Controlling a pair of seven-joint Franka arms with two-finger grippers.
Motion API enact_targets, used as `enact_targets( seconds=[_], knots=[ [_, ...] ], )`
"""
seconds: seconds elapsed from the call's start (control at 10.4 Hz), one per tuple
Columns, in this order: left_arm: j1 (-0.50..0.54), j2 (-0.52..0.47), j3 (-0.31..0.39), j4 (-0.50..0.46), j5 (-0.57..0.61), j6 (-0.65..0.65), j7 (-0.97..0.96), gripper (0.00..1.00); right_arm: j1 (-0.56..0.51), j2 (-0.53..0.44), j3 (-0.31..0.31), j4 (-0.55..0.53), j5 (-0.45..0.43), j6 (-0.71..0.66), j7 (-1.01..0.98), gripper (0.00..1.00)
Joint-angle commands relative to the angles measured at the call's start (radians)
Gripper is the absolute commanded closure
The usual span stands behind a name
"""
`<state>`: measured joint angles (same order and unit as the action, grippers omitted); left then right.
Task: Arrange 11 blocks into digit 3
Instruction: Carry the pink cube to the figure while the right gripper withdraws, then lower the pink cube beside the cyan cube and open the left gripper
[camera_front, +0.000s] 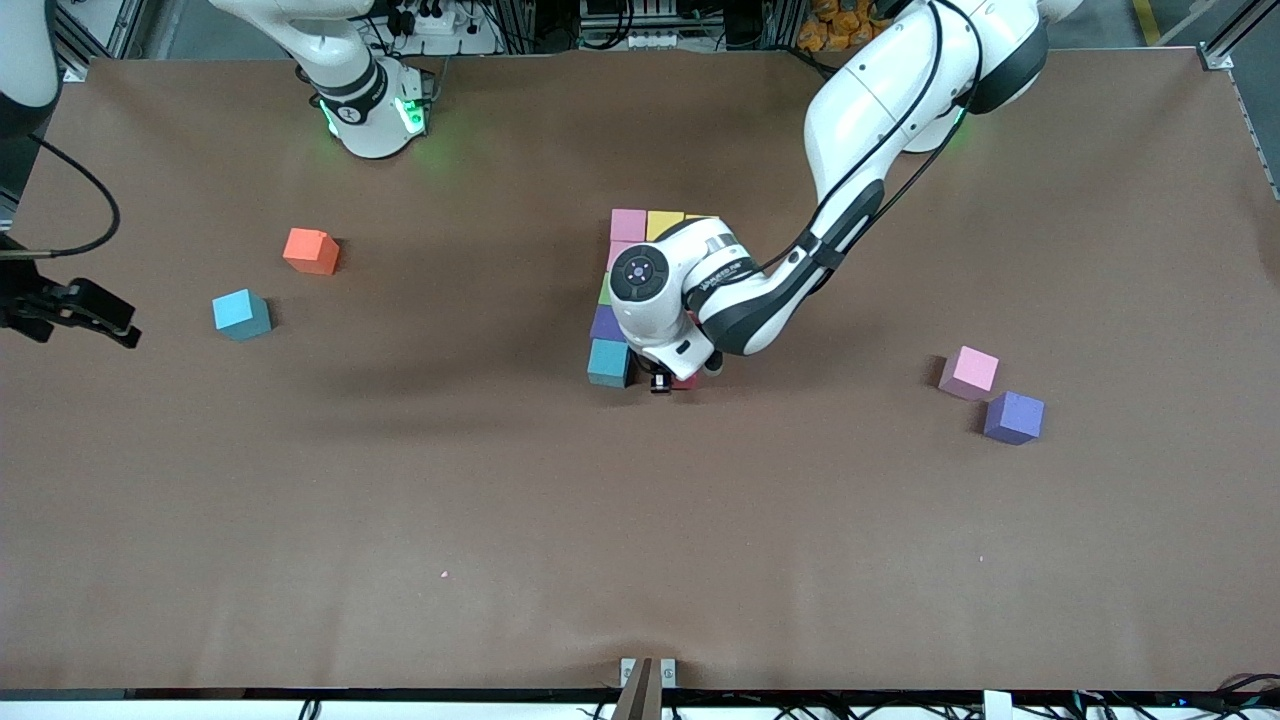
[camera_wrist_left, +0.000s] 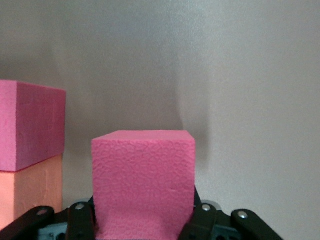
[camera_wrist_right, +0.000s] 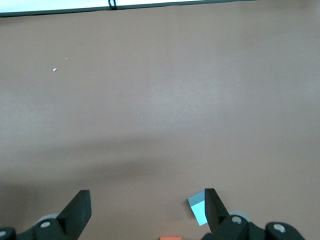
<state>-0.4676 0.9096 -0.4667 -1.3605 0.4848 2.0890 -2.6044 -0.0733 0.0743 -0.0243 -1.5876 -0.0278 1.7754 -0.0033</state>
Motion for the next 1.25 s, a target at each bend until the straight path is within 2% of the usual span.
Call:
enact_targets(
  seconds=[0.0, 0.29, 1.15],
  knots=[
    [-0.043, 0.026, 0.023, 0.053, -0.022, -0.001, -0.013, 0.87, -0.033, 0.007, 0.017, 0.04, 0.0, -0.025, -0.018, 0.0],
    [-0.06, 0.032, 0.033, 0.066, -0.02, 0.002, -0.01, 0.87, -0.062, 0.005, 0.015, 0.054, 0.005, -0.045, -0.021, 0.0],
    [-0.089, 0.04, 0.062, 0.083, -0.02, 0.039, 0.0, 0.86, -0.056, 0.005, 0.02, 0.055, 0.005, -0.085, -0.05, 0.0]
  ],
)
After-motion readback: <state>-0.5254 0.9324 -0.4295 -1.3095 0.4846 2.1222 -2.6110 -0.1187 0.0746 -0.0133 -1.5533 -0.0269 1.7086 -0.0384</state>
